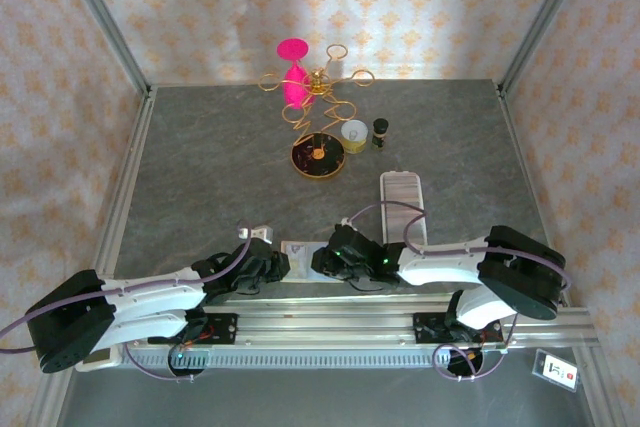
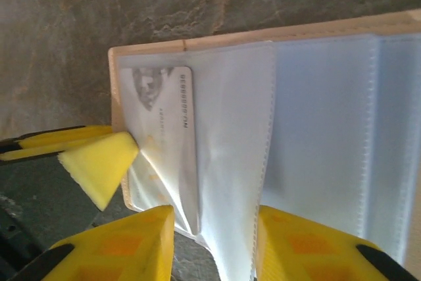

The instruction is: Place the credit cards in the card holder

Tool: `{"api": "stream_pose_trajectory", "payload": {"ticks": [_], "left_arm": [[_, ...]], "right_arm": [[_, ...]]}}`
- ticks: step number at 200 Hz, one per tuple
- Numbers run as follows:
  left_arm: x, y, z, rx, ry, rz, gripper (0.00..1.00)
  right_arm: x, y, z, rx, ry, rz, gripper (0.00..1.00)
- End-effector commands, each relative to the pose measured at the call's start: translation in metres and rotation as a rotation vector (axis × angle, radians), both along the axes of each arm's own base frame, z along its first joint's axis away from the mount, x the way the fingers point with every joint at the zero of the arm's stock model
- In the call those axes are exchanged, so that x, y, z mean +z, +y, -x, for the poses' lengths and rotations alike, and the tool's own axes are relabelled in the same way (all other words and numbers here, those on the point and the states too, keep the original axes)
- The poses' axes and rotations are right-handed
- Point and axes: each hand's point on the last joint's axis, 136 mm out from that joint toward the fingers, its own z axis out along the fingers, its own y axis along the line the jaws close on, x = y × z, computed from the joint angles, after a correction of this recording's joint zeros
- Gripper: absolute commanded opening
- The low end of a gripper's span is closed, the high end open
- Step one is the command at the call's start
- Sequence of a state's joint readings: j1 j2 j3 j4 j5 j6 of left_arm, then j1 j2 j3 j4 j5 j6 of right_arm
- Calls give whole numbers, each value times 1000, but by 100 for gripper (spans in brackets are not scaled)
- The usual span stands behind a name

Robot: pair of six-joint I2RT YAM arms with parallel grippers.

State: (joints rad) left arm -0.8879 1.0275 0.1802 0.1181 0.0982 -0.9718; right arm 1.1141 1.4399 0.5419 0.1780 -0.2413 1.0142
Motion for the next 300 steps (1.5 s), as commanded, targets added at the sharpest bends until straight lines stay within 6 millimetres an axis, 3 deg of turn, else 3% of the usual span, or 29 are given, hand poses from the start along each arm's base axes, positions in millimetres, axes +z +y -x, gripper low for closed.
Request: {"api": "stream_pose_trajectory", "payload": {"ticks": [1,26,62,137,179,206,300], "left_arm": [[-22,6,23,-41,102,-34,20],[-20,5,22,-44,98,-30,20],[-19,4,21,-45,96,-30,22],[-12,2,20,-40,80,4,28],[-11,3,18,-21,75,11,42],[-8,10,16,8,59,0,46],[9,69,2,273,-33,-116,48]], "right_arm": [[7,11,-3,-5,-8,-48,33],[8,10,-5,-21,-13,-49,25],[6,3,-9,-33,-31,11,0],[19,-13,-15,-87,-77,29,0],[19,-3,-14,-59,-67,6,0],[21,11,-13,-21,-68,-15,9],[29,67,-19,65,-64,-118,33]]}}
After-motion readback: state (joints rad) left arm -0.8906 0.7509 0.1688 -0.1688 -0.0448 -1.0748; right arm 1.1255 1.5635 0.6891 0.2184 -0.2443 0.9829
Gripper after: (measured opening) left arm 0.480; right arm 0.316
